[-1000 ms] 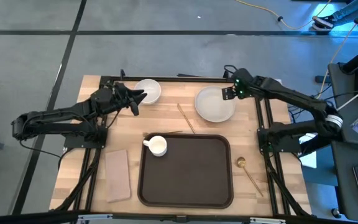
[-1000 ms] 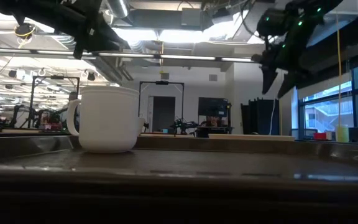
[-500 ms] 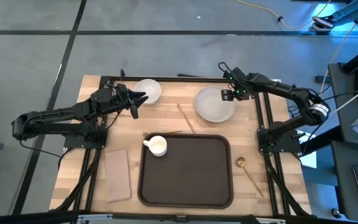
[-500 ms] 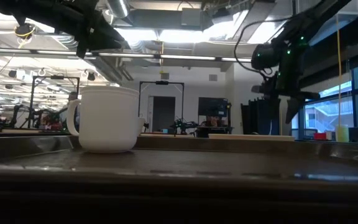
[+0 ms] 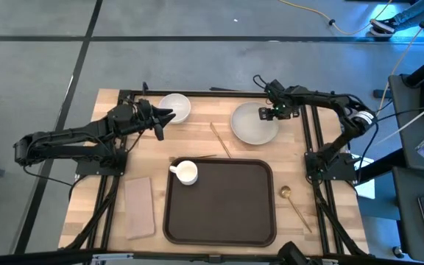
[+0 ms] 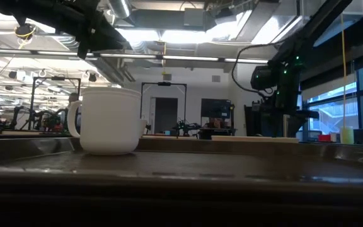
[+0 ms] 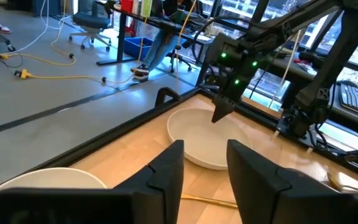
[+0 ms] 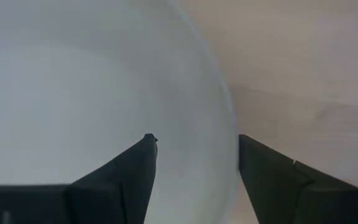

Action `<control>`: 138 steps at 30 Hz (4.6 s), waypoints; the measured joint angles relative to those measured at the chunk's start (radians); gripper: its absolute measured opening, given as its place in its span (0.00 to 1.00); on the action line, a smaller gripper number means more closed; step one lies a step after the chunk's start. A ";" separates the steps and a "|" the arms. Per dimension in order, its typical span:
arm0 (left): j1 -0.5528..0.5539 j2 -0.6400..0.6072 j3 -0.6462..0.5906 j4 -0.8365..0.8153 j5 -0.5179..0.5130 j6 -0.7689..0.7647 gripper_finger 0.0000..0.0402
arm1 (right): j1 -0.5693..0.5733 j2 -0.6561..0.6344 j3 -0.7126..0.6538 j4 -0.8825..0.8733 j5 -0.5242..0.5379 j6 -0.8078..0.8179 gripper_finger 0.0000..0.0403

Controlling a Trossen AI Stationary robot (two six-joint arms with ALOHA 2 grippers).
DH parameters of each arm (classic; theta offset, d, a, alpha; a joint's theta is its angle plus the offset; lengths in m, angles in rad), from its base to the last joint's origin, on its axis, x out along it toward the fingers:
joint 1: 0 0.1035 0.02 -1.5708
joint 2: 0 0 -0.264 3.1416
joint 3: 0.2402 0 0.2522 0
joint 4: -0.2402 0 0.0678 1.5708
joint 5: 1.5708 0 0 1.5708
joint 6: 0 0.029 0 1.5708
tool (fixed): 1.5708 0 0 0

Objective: Set up tray
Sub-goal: Put the white plate on the black serving tray to the bottom right of the white mug, then put the white bowl on top of the white plate

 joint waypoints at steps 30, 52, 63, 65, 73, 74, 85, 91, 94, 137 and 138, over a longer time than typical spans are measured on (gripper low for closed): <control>0.000 -0.027 -0.001 0.000 0.000 0.052 0.24 | 0.001 -0.134 0.011 0.025 -0.059 -0.145 0.01; 0.000 -0.067 -0.001 0.000 -0.003 0.052 0.22 | 0.776 -0.361 0.366 -0.323 -0.077 0.189 0.00; 0.000 -0.067 -0.001 0.000 0.000 0.002 0.21 | 1.030 -0.144 0.366 -0.296 -0.047 0.320 0.00; 0.000 -0.067 -0.001 0.000 0.000 0.001 0.21 | 1.065 -0.097 0.365 -0.297 -0.046 0.320 0.00; 0.000 -0.067 -0.001 -0.001 0.000 -0.001 0.21 | 1.114 -0.020 0.212 -0.106 -0.069 0.292 0.00; 0.000 -0.067 -0.001 -0.001 0.000 0.000 0.21 | 1.114 -0.021 0.189 -0.069 -0.073 0.290 0.00; 0.000 -0.066 -0.001 -0.036 0.000 0.017 0.21 | 1.114 -0.027 0.034 0.080 -0.108 0.273 0.00; 0.000 -0.066 -0.001 -0.046 0.000 0.018 0.21 | 1.113 -0.026 -0.005 0.122 -0.102 0.293 0.00; 0.000 -0.066 -0.001 -0.049 0.000 0.018 0.20 | 1.110 -0.026 -0.008 0.108 -0.089 0.292 0.00; 0.053 -0.027 0.003 -0.262 -0.037 0.408 0.32 | 0.825 -0.040 0.632 -0.123 0.012 -0.075 0.33; 0.070 -0.010 0.003 -0.284 -0.018 0.412 0.33 | 0.817 -0.040 0.657 -0.123 0.012 -0.075 0.33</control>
